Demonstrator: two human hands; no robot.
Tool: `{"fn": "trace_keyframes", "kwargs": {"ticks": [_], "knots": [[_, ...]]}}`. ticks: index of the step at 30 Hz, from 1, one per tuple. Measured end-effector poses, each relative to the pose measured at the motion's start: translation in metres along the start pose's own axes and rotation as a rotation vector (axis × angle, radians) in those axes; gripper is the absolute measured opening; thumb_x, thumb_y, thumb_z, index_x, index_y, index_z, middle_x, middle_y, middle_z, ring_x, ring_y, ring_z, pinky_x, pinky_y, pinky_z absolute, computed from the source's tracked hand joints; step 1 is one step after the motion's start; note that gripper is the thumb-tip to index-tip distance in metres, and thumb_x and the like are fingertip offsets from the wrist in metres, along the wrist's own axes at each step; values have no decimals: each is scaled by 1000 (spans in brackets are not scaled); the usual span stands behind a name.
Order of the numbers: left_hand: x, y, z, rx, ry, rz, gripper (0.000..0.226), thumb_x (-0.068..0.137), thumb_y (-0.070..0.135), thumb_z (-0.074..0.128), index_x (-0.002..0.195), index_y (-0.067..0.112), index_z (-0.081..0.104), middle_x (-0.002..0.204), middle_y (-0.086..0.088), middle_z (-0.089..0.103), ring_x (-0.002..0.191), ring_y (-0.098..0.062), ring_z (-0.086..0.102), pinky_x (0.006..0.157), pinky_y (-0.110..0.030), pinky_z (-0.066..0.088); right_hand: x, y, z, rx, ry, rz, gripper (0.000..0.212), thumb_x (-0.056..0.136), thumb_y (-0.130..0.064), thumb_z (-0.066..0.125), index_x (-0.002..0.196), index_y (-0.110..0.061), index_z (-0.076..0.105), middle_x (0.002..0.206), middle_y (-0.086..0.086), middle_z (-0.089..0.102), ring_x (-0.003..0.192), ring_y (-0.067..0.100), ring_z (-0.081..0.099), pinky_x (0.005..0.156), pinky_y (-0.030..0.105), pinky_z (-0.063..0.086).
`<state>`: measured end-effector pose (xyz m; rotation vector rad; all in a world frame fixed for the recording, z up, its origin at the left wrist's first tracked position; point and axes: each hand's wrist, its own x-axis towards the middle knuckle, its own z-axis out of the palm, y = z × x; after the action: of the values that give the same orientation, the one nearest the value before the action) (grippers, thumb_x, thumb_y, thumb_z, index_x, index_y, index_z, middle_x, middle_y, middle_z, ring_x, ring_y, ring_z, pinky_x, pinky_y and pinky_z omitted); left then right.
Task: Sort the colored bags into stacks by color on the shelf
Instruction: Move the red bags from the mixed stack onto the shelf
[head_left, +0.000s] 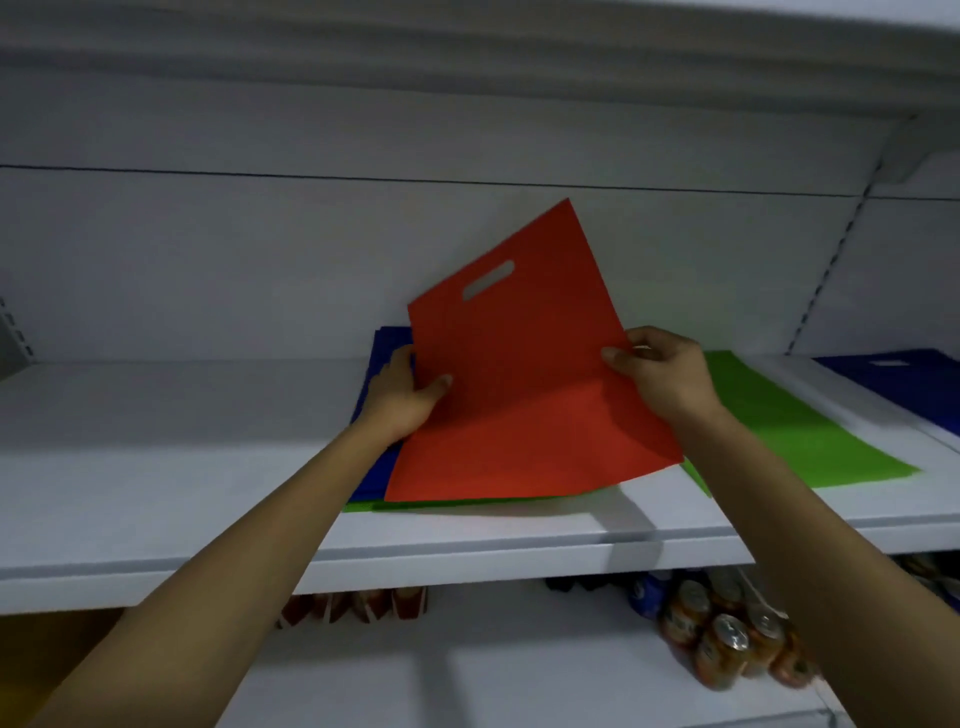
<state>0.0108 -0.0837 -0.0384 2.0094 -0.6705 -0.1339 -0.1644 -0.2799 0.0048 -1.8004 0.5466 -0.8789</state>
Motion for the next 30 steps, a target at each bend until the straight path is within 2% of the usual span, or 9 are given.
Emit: {"fn": "trace_keyframes", "kwargs": {"ticks": [2, 4, 7, 9, 13, 19, 22, 25, 30], "knots": [[-1, 14, 11, -228, -44, -89, 81, 92, 36, 62, 152, 16, 13, 150, -7, 37, 129, -22, 45, 93, -25, 38, -5, -3, -22, 79, 38, 38, 12, 84, -6, 70, 79, -16, 65, 71, 0, 64, 45, 0, 57, 49, 16, 48], [-3, 28, 24, -390, -91, -141, 84, 90, 39, 64, 152, 16, 13, 148, -7, 40, 125, -21, 49, 93, -27, 42, -8, -3, -46, 137, 94, 80, 12, 84, -8, 71, 78, -18, 65, 69, -2, 65, 46, 0, 58, 50, 15, 49], [-5, 52, 50, -536, -230, -142, 64, 87, 41, 66, 141, 14, 43, 132, -4, 58, 108, -14, 62, 89, -27, 49, -18, -1, -87, 206, 167, 132, 13, 85, -10, 70, 78, -18, 64, 61, -7, 66, 47, 3, 59, 49, 16, 49], [-7, 70, 73, -613, -331, -141, 54, 85, 40, 69, 131, 14, 57, 120, -4, 67, 102, -15, 67, 92, -31, 51, -27, 3, -116, 208, 203, 164, 9, 86, -13, 69, 80, -18, 64, 70, -4, 66, 56, 9, 61, 52, 20, 52], [-21, 110, 133, -621, -438, -143, 36, 87, 29, 69, 118, 12, 64, 108, -6, 71, 96, -18, 69, 87, -31, 53, -45, 19, -184, 162, 303, 185, 6, 86, -19, 70, 91, -17, 67, 81, -3, 69, 69, 14, 64, 60, 27, 49], [-66, 178, 240, -549, -358, 34, 18, 97, 7, 52, 112, 5, 63, 91, -2, 67, 68, -5, 64, 69, -21, 54, -76, 44, -297, 144, 404, 231, 10, 86, -24, 70, 93, -17, 67, 88, 4, 69, 72, 19, 64, 63, 30, 52], [-88, 215, 290, -588, -341, 75, 18, 98, 8, 51, 112, 7, 62, 92, -1, 67, 75, -11, 63, 75, -28, 54, -94, 60, -355, 216, 417, 304, 10, 87, -27, 69, 89, -17, 68, 89, 6, 69, 73, 21, 64, 64, 31, 52], [-111, 251, 338, -621, -334, 100, 16, 98, 10, 51, 110, 11, 62, 91, 0, 67, 76, -11, 63, 68, -22, 55, -114, 78, -410, 235, 421, 362, 15, 88, -29, 68, 88, -15, 68, 88, 6, 70, 75, 21, 66, 63, 31, 52], [-144, 296, 411, -630, -390, 123, 14, 98, 14, 52, 107, 13, 64, 96, -3, 68, 84, -18, 64, 79, -33, 54, -148, 109, -489, 154, 482, 356, 15, 90, -30, 65, 88, -17, 69, 92, 5, 72, 84, 23, 67, 80, 40, 55]]}}
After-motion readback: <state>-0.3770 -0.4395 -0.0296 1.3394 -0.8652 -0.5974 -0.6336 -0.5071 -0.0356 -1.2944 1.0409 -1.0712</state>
